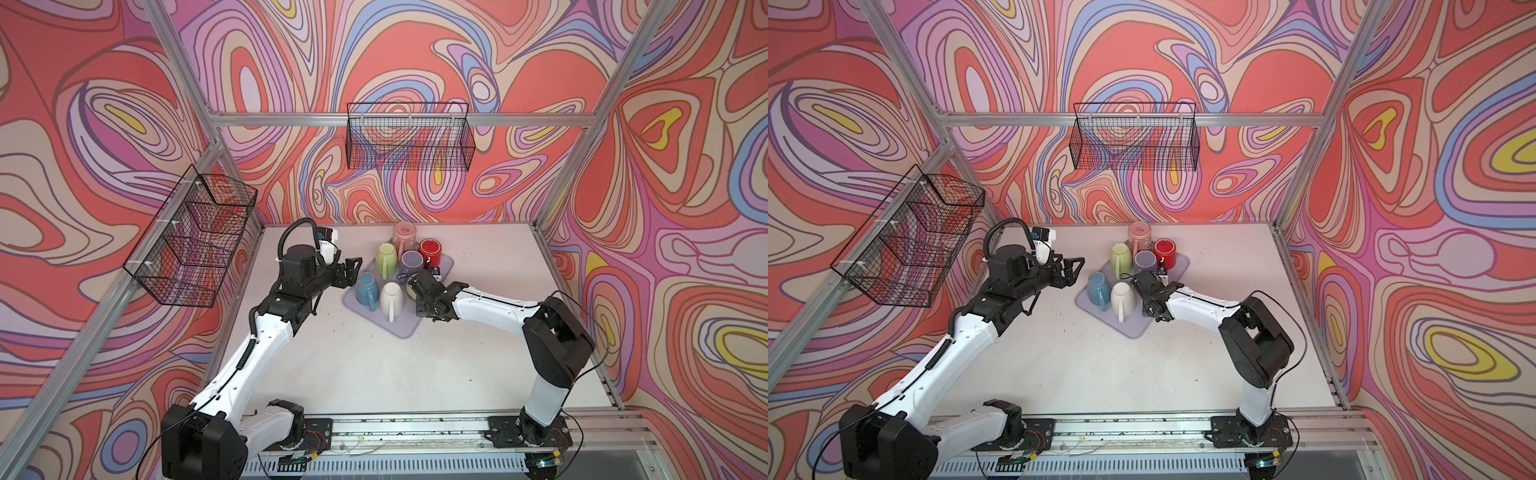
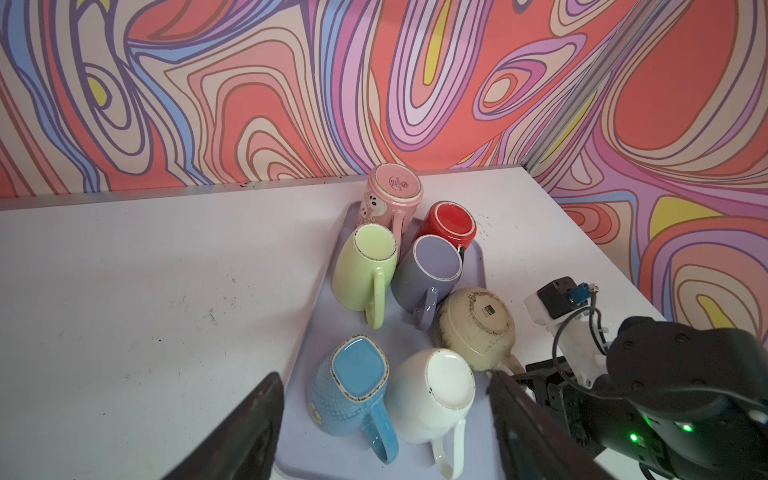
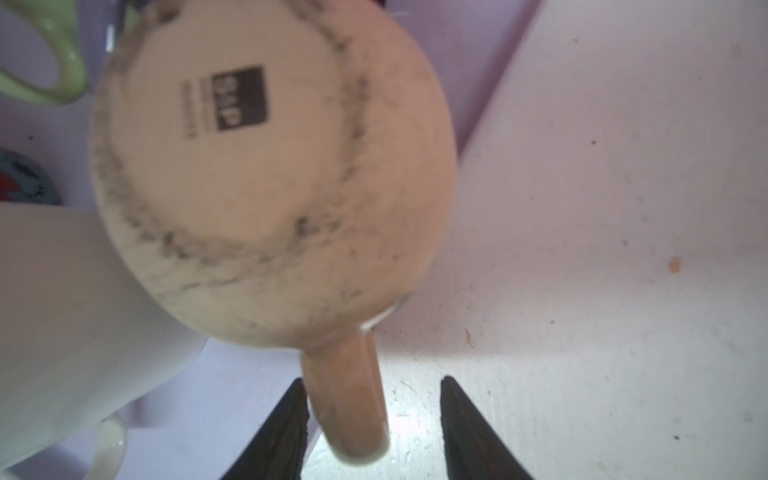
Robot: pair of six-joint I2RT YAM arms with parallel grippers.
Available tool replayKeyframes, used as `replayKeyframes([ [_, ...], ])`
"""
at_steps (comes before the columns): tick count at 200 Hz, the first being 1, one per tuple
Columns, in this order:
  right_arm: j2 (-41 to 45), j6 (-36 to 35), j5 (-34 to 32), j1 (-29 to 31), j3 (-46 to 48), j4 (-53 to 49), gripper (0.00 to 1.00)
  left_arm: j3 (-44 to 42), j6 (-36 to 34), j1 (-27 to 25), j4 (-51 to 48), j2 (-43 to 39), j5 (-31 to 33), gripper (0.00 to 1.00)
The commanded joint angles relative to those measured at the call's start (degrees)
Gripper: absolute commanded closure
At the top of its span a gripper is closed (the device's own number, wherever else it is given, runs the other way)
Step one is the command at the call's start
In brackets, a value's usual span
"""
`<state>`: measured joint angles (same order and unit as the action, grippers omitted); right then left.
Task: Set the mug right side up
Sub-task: 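Lower the right gripper onto the cream mug's handle and close it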
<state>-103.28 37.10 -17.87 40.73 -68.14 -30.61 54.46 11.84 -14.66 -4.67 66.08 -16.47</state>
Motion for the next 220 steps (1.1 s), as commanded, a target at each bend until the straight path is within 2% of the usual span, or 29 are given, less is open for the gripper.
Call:
replayKeyframes([
  [1, 1.4, -8.8, 2.7, -0.4, 1.2, 2.8, 0.46, -0.3, -0.3, -0.2, 0.3, -0.5, 0.1, 0.20],
  [39, 1.4, -11.0, 3.3, -1.2, 3.6, 6.0, 0.47, -0.3, -0.3, -0.3, 0.3, -0.4, 0.1, 0.20],
  [103, 4.3, -9.9, 2.8, -1.2, 8.5, 13.7, 0.63, -0.2, -0.4, -0.2, 0.2, 0.1, -0.1, 0.21],
  [153, 3.9, -11.2, 3.1, -1.2, 9.4, 16.2, 0.71, -0.2, -0.5, -0.3, 0.2, 0.1, -0.1, 0.20],
  [220, 2.1, -10.6, 2.6, -1.2, 9.7, 17.6, 0.71, -0.2, -0.6, -0.2, 0.1, -0.1, -0.1, 0.20],
])
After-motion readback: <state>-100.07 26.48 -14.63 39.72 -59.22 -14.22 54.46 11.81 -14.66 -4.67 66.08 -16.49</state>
